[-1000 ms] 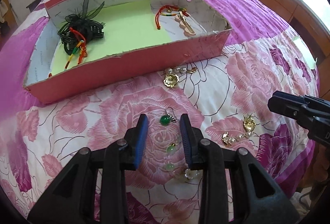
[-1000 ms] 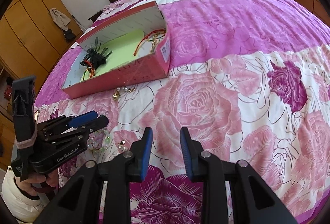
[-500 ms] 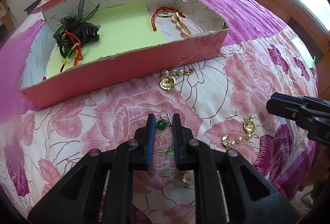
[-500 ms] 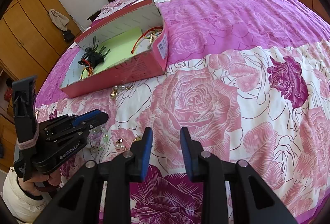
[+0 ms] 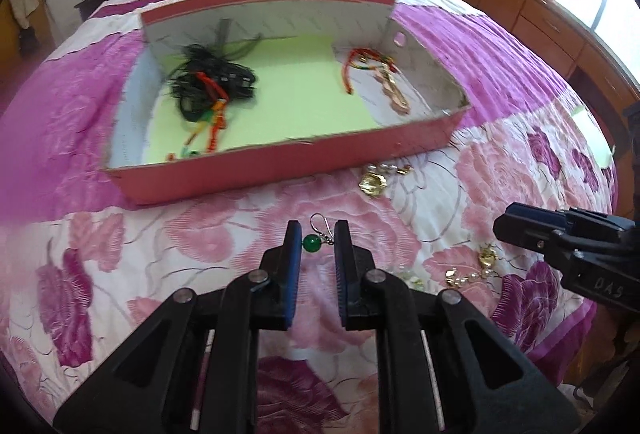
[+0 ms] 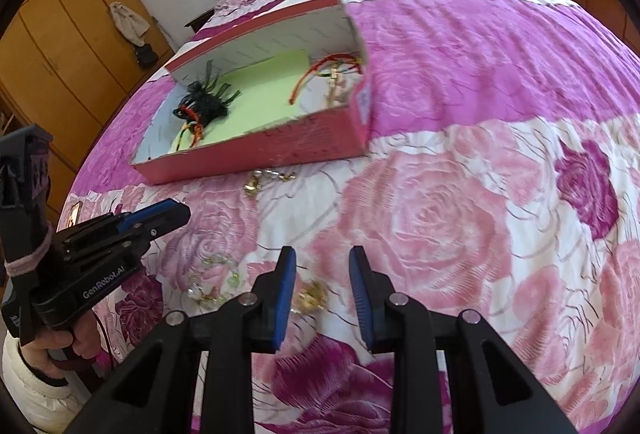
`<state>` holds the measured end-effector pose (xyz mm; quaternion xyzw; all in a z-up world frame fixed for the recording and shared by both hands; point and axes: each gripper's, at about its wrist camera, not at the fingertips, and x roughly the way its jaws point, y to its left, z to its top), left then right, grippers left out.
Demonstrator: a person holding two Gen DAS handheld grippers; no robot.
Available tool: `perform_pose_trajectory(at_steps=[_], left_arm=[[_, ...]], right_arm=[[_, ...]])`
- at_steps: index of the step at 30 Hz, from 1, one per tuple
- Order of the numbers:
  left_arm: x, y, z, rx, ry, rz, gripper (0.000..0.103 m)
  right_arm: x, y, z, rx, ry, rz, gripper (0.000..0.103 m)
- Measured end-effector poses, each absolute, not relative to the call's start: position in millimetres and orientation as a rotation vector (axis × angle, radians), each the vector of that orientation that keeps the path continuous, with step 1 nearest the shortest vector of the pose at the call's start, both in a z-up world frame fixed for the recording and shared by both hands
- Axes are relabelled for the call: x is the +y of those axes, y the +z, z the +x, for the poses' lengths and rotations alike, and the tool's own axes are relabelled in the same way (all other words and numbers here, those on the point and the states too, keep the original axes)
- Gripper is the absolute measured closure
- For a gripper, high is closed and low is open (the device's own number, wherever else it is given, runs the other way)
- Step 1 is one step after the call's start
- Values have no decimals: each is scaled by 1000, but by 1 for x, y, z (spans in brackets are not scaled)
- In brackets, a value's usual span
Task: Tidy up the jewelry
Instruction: 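Grasp the gold pearl earring with the right tool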
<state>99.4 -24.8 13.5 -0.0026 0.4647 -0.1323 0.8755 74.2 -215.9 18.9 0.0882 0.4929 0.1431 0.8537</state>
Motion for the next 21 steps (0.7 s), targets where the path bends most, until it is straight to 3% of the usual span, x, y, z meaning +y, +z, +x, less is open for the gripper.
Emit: perform_pose_trajectory(at_steps=[21], left_arm=[[30,7,104,962,-108,-83,95]], right_arm=[[-149,0,127,1103,370,146,73]])
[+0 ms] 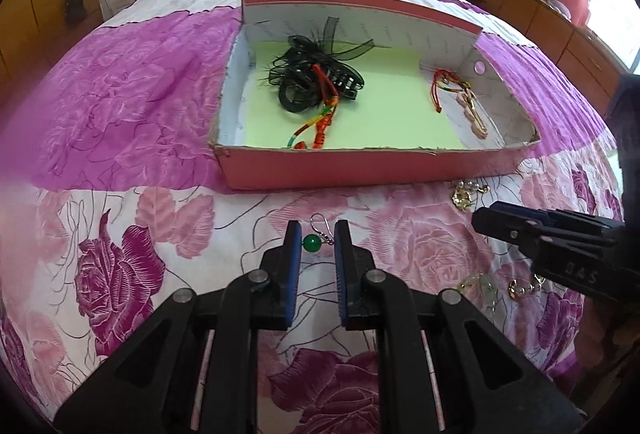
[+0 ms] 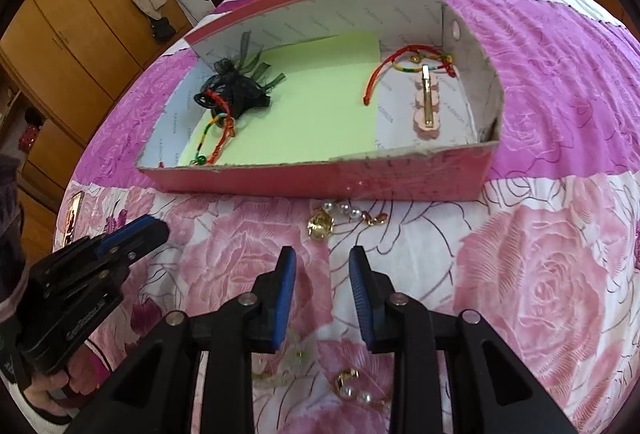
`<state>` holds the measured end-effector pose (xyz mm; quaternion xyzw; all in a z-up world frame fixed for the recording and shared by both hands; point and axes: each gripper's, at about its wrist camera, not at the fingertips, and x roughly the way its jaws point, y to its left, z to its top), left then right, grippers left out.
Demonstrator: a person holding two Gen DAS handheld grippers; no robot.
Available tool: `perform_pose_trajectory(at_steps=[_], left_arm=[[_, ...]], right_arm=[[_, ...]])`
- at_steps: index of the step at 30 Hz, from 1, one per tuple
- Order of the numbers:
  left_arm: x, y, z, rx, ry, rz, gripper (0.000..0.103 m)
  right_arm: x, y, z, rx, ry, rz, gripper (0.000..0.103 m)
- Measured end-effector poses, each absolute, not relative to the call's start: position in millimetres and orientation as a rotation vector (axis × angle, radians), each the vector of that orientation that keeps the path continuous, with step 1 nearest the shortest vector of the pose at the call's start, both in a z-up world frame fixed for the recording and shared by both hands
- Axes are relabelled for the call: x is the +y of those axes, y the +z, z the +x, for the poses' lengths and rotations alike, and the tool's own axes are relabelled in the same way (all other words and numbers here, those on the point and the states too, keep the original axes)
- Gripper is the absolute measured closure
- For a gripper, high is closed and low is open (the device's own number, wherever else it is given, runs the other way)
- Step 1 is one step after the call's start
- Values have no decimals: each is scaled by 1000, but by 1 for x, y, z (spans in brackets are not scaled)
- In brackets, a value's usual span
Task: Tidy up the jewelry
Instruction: 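Grasp the gold pearl earring with the right tool, then carry the green earring and gold pearl earring into the box and open both tools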
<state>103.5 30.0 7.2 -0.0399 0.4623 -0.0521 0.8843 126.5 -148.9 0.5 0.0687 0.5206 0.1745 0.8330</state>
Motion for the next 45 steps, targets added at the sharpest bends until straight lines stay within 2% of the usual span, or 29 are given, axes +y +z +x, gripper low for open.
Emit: perform_pose_trajectory(at_steps=[15,17,18,45], left_arm=[[36,7,100,952,-105,-104,95],[37,7,100,951,-105,-105,95],[37,7,99,951,-106,-106,95],[30,33,80,879,-141,-100,95]], right_arm=[[-139,-18,150,1135,316,160,73],[-137,-19,149,1132,310,151,78],[-137,-19,149,1127,301,140,84],[-174,13,95,1058,346,230,84]])
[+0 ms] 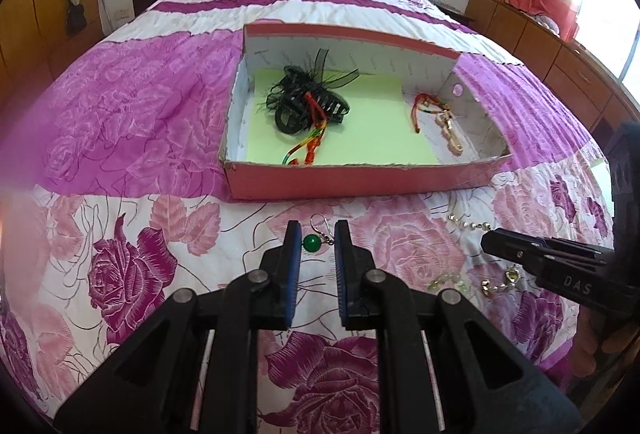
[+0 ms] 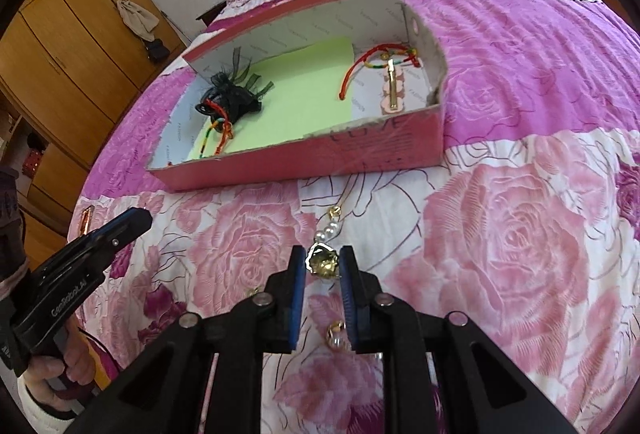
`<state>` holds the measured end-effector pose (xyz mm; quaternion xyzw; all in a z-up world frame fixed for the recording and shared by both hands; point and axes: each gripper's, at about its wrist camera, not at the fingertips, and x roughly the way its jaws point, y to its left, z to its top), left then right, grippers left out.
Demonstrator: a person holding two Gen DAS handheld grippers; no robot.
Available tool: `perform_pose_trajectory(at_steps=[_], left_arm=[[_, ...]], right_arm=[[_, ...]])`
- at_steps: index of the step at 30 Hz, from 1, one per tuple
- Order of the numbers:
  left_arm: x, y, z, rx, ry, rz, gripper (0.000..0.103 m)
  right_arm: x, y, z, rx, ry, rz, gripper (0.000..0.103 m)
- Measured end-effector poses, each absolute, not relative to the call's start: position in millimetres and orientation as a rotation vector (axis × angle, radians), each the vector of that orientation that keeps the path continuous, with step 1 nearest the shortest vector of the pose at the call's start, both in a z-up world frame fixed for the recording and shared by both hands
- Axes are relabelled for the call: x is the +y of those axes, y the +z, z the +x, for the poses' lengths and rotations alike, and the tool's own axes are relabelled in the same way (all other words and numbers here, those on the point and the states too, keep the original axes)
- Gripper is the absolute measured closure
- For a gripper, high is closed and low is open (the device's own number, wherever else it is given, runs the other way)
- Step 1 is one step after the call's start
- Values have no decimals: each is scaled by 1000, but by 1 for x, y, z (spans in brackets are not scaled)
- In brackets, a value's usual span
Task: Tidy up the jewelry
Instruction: 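Carry the green earring and gold pearl earring into the box and open both tools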
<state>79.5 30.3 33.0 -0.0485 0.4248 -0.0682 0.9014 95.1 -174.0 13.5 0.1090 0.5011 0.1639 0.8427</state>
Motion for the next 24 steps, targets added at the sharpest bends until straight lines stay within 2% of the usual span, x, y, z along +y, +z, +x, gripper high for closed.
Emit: perform_pose_trajectory(at_steps=[16,24], left_arm=[[17,67,65,795,-205,-79,95],[5,81,79,753,-239,-56,95]], right_arm=[[-183,61,63,928,372,237,84],[-184,90,73,856,395,218,84]])
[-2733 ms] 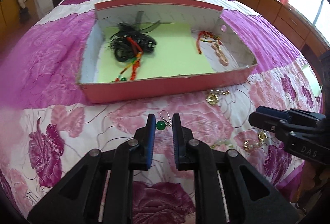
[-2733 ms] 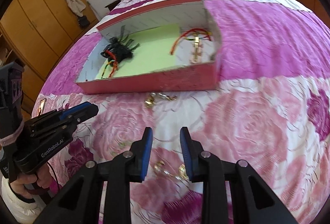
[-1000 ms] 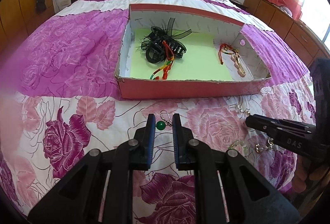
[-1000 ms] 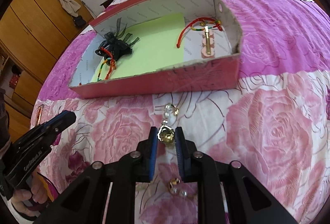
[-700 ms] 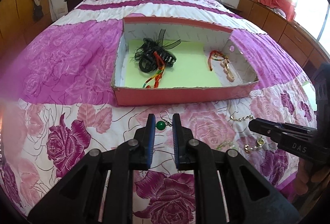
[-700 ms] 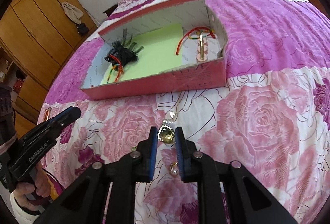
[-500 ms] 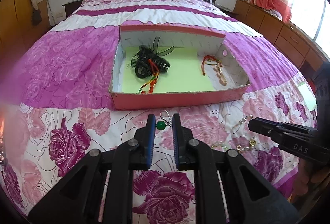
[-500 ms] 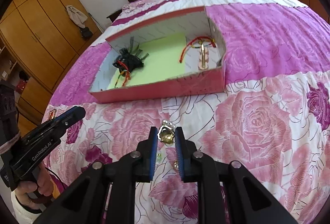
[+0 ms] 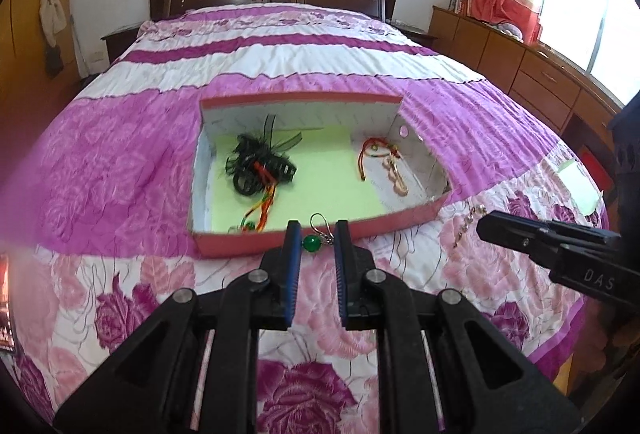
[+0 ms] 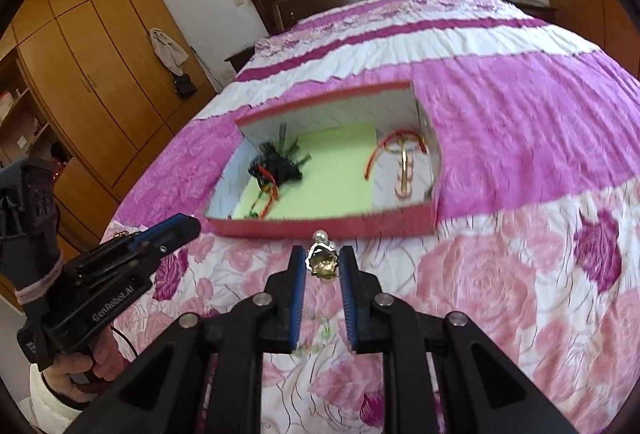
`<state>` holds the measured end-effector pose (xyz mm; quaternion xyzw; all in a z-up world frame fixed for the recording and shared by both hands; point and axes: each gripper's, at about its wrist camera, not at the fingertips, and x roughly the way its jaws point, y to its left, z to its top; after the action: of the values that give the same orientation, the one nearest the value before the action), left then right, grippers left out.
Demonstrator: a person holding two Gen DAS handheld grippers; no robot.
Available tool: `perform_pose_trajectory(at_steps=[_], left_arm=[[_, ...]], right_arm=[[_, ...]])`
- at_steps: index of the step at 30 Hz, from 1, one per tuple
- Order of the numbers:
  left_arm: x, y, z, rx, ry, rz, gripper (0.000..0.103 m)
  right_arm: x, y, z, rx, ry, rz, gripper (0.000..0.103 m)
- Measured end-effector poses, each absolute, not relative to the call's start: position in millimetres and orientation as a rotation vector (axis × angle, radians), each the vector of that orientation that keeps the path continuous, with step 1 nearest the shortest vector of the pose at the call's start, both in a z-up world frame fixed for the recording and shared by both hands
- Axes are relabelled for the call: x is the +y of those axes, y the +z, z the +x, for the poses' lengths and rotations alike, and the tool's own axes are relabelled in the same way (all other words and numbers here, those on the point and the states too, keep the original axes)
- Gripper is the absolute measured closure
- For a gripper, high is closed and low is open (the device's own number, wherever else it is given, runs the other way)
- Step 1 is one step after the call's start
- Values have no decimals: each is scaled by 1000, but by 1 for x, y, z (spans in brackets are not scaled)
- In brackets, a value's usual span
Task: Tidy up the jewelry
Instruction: 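Carry the green earring and gold pearl earring into the box and open both tools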
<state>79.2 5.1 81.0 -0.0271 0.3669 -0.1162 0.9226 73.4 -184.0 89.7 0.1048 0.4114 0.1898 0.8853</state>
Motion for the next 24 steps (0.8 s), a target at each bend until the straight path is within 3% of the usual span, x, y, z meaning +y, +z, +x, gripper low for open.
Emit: perform_pose_trajectory(at_steps=[11,24], left_arm=[[-1,78,120,728,-240,-34,95],[-11,31,165,842,-238,-28,95]], right_arm=[[-180,102,118,793,400,200,84],[-178,46,168,920,325,193,84]])
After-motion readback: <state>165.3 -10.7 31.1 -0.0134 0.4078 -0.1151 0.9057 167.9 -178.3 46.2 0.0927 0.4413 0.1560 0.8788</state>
